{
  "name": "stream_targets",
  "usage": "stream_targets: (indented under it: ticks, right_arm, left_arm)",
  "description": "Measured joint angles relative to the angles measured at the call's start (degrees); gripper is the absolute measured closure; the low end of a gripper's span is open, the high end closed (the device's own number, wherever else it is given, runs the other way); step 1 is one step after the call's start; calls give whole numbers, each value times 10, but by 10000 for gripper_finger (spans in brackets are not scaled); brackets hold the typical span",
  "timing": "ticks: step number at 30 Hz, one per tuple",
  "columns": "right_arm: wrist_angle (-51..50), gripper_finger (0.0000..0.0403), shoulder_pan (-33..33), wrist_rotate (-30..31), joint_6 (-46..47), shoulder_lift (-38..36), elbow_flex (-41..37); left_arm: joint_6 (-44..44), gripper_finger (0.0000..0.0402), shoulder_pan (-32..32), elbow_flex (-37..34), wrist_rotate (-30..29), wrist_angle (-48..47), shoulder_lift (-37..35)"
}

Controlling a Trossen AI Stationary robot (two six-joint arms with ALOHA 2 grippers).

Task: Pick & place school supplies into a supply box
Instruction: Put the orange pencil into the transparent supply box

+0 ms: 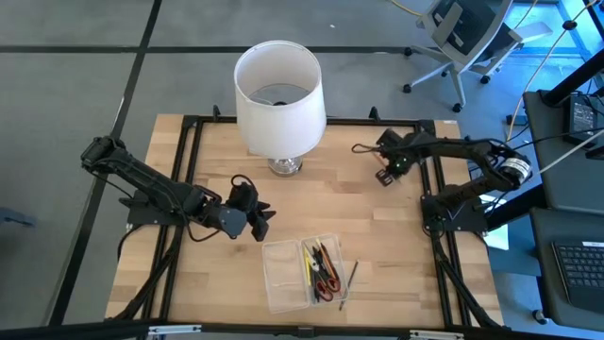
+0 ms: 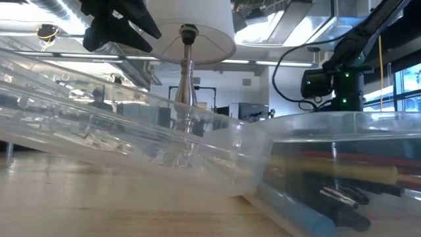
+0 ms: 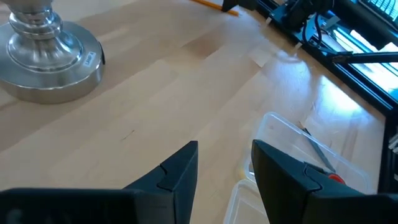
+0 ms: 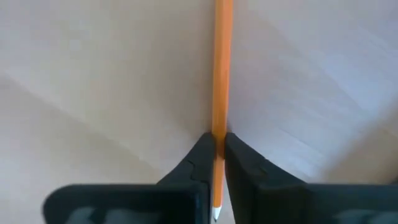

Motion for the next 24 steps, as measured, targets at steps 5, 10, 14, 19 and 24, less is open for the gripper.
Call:
stream_targets:
  ticks: [5,10,14,19,24]
  right_arm:
    - [15,364,79,-14,0,0,0]
    - [35,368,158,-14,1,0,-1]
    - [56,367,221,-24,-5,1,-1]
    - [100,368,292,-54,-51,2,-3]
    - [154,364,334,-34,-61,5,-3]
  left_arm:
    - [0,258,0,0,2,0,0]
    - [0,258,0,0,15,0,0]
    - [1,258,0,0,28,0,0]
    - [1,258,1,0,28,0,0]
    - [2,258,1,0,28,0,0]
